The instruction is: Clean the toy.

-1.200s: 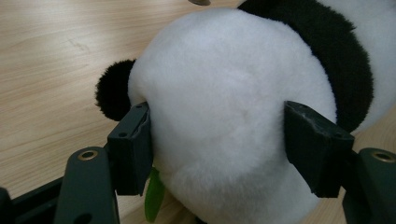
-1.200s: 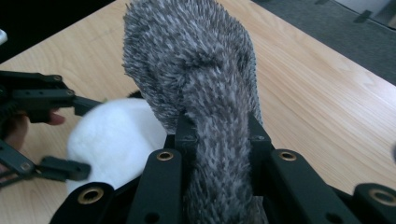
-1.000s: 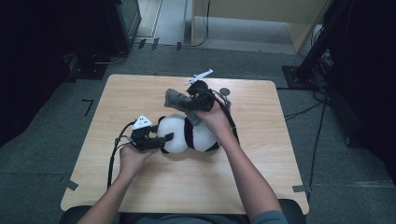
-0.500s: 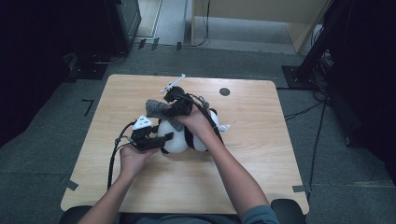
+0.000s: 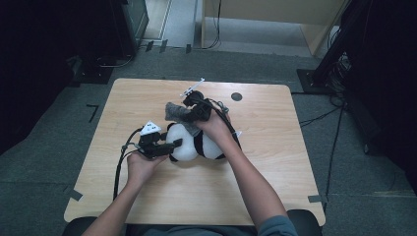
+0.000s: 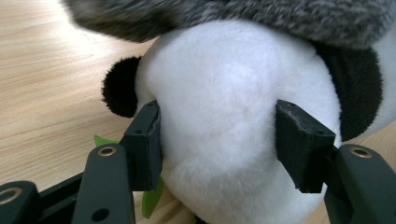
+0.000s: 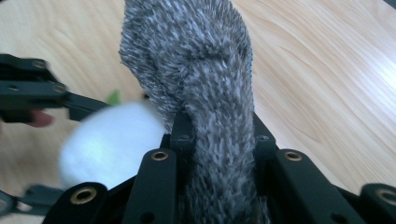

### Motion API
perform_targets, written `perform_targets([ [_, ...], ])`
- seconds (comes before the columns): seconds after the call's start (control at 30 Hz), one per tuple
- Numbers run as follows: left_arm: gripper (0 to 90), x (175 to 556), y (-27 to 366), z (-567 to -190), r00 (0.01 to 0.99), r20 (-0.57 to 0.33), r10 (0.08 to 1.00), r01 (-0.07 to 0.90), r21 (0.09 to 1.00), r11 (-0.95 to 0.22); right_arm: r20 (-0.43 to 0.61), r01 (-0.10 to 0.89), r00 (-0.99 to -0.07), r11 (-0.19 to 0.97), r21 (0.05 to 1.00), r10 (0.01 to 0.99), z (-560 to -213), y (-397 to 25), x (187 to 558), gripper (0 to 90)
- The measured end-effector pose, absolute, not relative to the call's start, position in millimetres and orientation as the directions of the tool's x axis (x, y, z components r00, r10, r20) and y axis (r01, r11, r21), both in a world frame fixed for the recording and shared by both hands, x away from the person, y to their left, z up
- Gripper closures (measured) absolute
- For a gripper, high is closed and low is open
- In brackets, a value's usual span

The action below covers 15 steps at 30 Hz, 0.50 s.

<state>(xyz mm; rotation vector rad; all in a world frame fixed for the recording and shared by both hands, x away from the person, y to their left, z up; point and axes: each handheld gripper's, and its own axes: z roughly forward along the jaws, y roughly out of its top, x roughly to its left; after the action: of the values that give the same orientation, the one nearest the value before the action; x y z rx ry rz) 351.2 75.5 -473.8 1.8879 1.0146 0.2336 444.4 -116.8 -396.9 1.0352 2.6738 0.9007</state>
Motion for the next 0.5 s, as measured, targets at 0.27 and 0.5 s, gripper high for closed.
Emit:
perform_targets([
  [0.27,39.7,351.0,74.3,-473.5,0.641,-0.233,0.732,0.545,0.809,-0.22,0.111,0.623,-0.711,0.55,0.555,0.694,-398.1,-150.4,455.8,72.2],
  [0.5,40.0,350.8,73.9,-473.6,0.639,-0.234,0.733,0.547,0.808,-0.22,0.102,0.638,-0.678,0.514,0.574,0.728,-390.3,-178.7,458.3,72.6],
])
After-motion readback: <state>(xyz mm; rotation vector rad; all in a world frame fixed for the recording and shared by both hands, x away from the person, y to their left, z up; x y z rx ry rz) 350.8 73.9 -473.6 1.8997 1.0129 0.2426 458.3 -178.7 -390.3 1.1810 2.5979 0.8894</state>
